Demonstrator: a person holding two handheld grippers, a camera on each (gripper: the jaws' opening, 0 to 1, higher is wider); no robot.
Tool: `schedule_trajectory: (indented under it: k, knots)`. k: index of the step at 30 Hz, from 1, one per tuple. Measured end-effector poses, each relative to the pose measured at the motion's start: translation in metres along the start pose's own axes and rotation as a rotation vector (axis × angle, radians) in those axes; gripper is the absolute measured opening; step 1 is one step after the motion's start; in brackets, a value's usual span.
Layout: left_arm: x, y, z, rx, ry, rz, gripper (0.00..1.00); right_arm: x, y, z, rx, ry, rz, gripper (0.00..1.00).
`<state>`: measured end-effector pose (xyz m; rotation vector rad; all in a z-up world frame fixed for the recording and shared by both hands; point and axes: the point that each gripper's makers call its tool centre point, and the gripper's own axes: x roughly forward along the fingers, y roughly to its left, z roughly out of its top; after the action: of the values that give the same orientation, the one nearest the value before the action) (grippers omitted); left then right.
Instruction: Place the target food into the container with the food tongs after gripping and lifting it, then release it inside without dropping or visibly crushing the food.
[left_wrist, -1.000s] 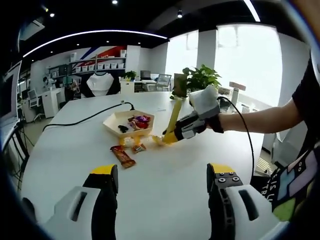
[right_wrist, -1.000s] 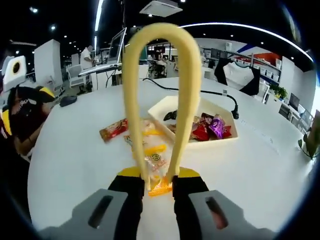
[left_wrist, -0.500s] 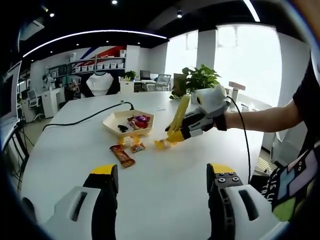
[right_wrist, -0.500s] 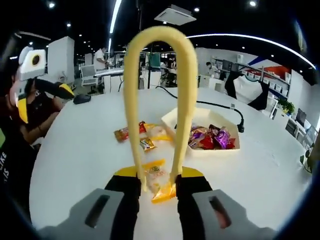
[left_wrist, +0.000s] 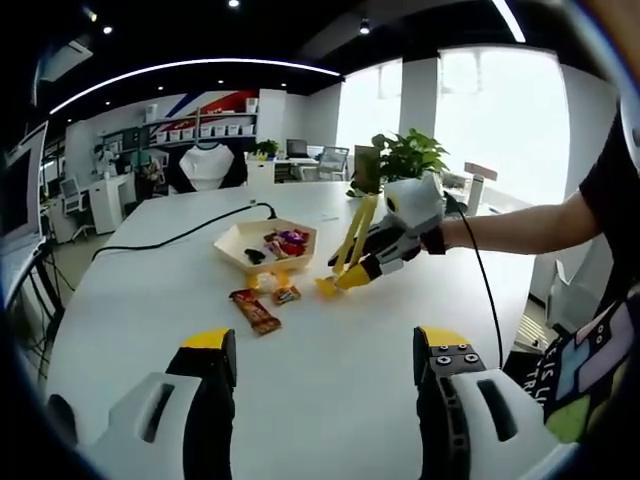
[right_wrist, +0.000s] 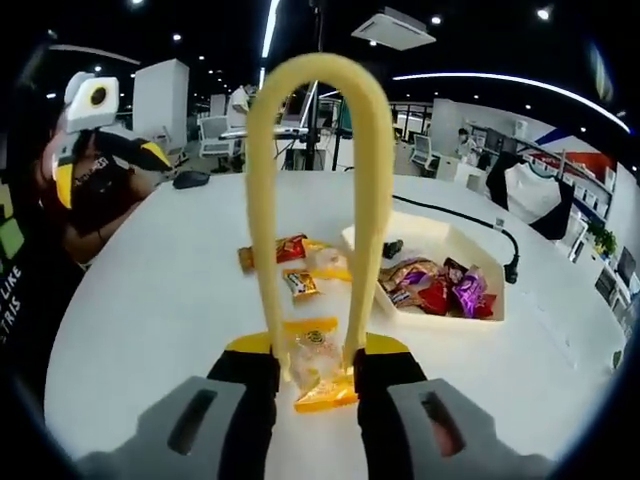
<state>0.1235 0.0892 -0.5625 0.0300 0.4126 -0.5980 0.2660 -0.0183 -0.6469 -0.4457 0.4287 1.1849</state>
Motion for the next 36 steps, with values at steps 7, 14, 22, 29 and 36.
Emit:
schedule_trajectory:
  k: [7,14,22,29,36]
  knots:
    - [0.000,0.000,0.002,-0.001,-0.004,0.004,0.77,0.005,-0.003,-0.001,0.052,0.005,0.019,0.27]
    - [0.003,-0.001,0.001,0.002,0.002,-0.002,0.76,0.010,-0.004,-0.005,0.076,0.057,-0.008,0.22]
    - [0.001,-0.004,0.004,0.009,-0.008,-0.007,0.76,0.003,-0.005,-0.001,0.085,0.035,-0.042,0.19]
    - [0.000,-0.002,0.001,0.009,-0.004,-0.004,0.76,-0.009,-0.012,0.020,0.103,-0.031,-0.082,0.19]
    - [0.000,-0.006,0.003,0.009,-0.017,-0.012,0.76,-0.017,-0.020,0.037,0.069,-0.061,-0.122,0.19]
